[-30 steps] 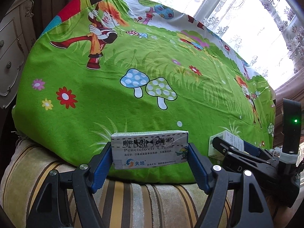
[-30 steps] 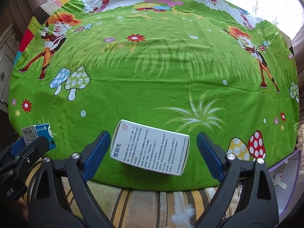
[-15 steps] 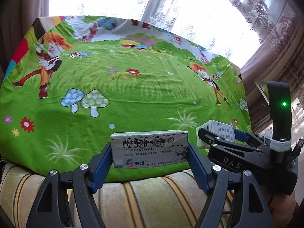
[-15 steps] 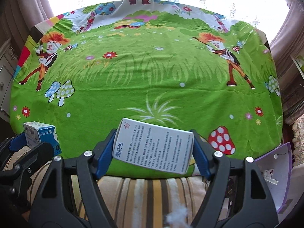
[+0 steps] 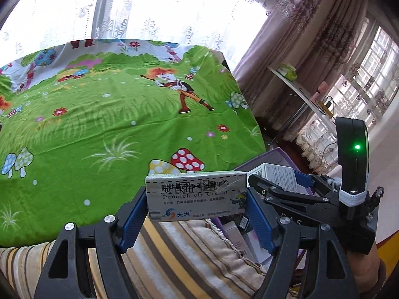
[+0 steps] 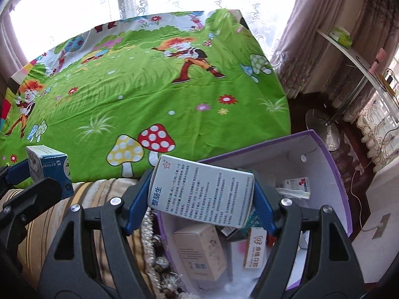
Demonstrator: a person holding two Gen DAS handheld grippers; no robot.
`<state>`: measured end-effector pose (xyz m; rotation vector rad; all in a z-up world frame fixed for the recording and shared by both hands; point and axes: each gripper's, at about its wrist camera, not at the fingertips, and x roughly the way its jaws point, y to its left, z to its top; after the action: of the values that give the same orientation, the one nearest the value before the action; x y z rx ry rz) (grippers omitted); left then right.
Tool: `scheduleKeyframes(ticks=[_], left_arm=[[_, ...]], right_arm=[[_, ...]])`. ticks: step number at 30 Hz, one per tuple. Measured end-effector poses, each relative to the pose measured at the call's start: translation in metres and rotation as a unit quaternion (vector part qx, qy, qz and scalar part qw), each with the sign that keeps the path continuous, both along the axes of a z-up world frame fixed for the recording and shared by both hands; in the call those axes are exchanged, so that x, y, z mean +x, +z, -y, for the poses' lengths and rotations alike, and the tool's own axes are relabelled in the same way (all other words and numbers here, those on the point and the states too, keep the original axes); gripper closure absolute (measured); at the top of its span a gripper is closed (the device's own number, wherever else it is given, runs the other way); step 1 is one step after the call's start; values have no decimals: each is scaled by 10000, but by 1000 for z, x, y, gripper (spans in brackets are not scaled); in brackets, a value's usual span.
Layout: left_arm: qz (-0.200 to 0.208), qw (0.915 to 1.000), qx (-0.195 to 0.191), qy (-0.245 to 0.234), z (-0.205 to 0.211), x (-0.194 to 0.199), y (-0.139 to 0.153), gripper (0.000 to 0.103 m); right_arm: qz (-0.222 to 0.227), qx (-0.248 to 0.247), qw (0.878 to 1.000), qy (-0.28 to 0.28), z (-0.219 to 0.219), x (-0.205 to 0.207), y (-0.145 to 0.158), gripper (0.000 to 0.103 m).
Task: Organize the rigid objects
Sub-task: 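Carry the cream box and white medicine box over the storage box, then open both grippers to drop both boxes into the storage box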
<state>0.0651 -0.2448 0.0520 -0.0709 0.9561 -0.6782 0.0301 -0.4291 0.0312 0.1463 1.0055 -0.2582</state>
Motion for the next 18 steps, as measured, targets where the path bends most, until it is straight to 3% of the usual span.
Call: scheduleKeyframes(ticks=[14,18], left_arm=[[-382,9969,96,-678,74,-30,-9,26],[-578,9958,217,-670,79,-32,-16,25]], right_arm=[[147,-143,9973,-705,70,-69,4,26],[244,-122,9963,-813,76,-81,9,15]])
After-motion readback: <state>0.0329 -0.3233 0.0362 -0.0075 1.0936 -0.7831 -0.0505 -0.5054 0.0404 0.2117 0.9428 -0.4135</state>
